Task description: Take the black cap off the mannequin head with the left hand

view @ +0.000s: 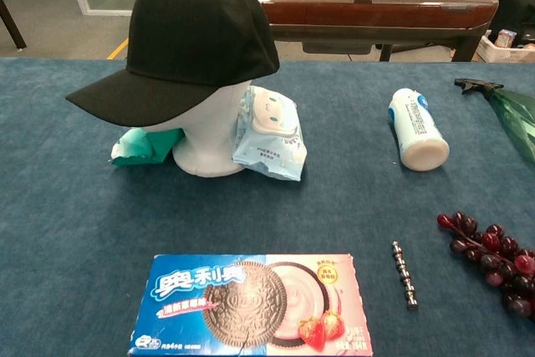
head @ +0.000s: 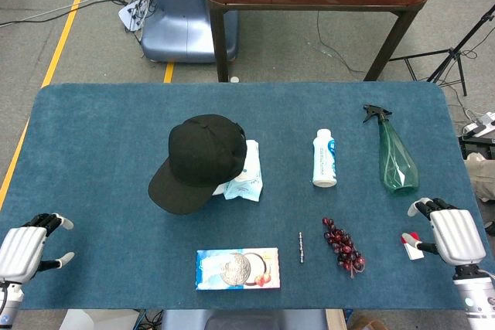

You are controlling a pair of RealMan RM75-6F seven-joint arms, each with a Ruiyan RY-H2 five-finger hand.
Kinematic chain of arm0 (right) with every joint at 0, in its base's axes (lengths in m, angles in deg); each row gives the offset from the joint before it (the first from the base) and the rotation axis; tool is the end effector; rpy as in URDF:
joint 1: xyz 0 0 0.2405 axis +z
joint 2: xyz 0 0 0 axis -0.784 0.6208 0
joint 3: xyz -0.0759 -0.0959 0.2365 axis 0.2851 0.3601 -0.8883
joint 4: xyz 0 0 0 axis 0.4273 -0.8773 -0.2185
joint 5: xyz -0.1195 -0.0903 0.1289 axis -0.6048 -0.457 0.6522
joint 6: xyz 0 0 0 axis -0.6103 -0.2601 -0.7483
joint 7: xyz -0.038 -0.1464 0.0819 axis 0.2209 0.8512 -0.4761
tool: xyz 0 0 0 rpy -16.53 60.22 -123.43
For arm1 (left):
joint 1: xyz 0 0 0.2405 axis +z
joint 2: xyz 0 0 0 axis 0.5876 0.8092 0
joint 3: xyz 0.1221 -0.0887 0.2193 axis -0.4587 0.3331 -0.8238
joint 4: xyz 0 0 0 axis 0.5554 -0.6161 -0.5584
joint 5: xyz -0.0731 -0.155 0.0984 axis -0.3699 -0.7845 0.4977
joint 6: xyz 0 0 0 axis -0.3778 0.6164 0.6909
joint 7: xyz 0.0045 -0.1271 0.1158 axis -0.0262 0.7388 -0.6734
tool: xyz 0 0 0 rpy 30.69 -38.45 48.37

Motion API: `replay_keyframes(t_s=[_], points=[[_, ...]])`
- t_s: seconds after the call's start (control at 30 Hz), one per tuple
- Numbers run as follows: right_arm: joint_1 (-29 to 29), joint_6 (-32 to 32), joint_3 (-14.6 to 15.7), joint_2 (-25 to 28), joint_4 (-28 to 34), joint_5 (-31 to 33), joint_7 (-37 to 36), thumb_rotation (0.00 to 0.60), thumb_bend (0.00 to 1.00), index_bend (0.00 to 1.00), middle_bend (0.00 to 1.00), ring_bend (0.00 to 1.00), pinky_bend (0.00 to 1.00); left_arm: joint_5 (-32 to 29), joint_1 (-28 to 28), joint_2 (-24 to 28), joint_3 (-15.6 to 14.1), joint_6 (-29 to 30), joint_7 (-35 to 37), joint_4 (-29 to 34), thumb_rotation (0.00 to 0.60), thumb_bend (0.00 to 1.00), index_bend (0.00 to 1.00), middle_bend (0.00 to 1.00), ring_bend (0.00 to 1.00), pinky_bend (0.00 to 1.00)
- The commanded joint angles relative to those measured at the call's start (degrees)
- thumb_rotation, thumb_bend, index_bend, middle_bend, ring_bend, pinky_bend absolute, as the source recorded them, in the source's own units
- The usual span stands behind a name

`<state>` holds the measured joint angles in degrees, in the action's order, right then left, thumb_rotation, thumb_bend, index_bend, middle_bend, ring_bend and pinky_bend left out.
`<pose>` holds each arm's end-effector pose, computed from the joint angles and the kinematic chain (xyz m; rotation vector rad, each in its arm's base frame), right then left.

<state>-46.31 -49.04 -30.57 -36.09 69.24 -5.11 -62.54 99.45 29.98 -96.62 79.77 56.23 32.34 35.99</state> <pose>-0.3122 -0.2085 0.1672 1.4748 -0.8549 0.8259 -0.3091 0.2020 0.1609 -1.4937 -0.9358 -0.8181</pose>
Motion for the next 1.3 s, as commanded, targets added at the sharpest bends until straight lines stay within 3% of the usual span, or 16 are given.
replay_keyframes(t_s=[0.03,0.27,0.37,0.43,0.53,0.63,0.8,1.07,1.3], points=[[0.0,-0.1,0.0,0.0,0.1,-0.2,0.2,0.600,0.05,0.49,0.46,0.40,0.56,0.0,0.0,0.0,0.0,0.0,0.1,0.0,0.600,0.10,0.42,0.39,0.29,0.50],[0.0,0.2,0.1,0.5,1.2,0.2,1.4,0.600,0.05,0.49,0.46,0.40,0.56,0.9,0.5,0.2,0.1,1.6,1.5,0.1,0.600,0.10,0.42,0.39,0.30,0.50],[-0.6,-1.2,0.2,1.2,2.0,-0.2,1.6,0.600,0.05,0.49,0.46,0.40,0.56,3.4,0.5,-1.0,0.0,3.2,4.1,-0.8,0.600,0.10,0.36,0.39,0.37,0.61],[-1.4,-3.2,0.2,1.6,2.7,-1.1,1.9,0.600,0.05,0.49,0.46,0.40,0.56,4.8,0.4,-1.0,-0.7,3.1,4.9,-1.1,0.600,0.10,0.26,0.39,0.47,0.72],[-3.0,-7.4,-0.1,1.8,3.1,-2.7,1.7,0.600,0.05,0.49,0.46,0.40,0.56,7.8,0.2,-1.8,-1.2,4.4,5.8,-1.8,0.600,0.06,0.19,0.35,0.45,0.76],[-4.1,-9.9,-0.2,2.1,3.2,-3.7,0.9,0.600,0.05,0.49,0.47,0.40,0.56,10.6,-0.1,-3.8,-1.0,6.6,7.7,-3.6,0.600,0.03,0.18,0.33,0.42,0.76],[-4.4,-10.7,-0.5,2.6,3.1,-3.8,-0.7,0.600,0.05,0.49,0.48,0.40,0.56,14.7,-1.8,-7.5,0.2,9.4,9.7,-6.8,0.600,0.00,0.17,0.33,0.38,0.68],[-4.2,-9.5,-0.9,3.2,3.1,-2.9,-1.1,0.600,0.05,0.49,0.48,0.40,0.56,19.7,-6.2,-12.6,2.2,10.0,8.7,-9.4,0.600,0.00,0.19,0.39,0.42,0.66],[-4.1,-9.0,-0.9,3.3,3.0,-2.8,-1.5,0.600,0.05,0.49,0.48,0.40,0.56,23.4,-10.2,-20.2,4.3,12.5,8.4,-18.1,0.600,0.00,0.27,0.46,0.47,0.70]])
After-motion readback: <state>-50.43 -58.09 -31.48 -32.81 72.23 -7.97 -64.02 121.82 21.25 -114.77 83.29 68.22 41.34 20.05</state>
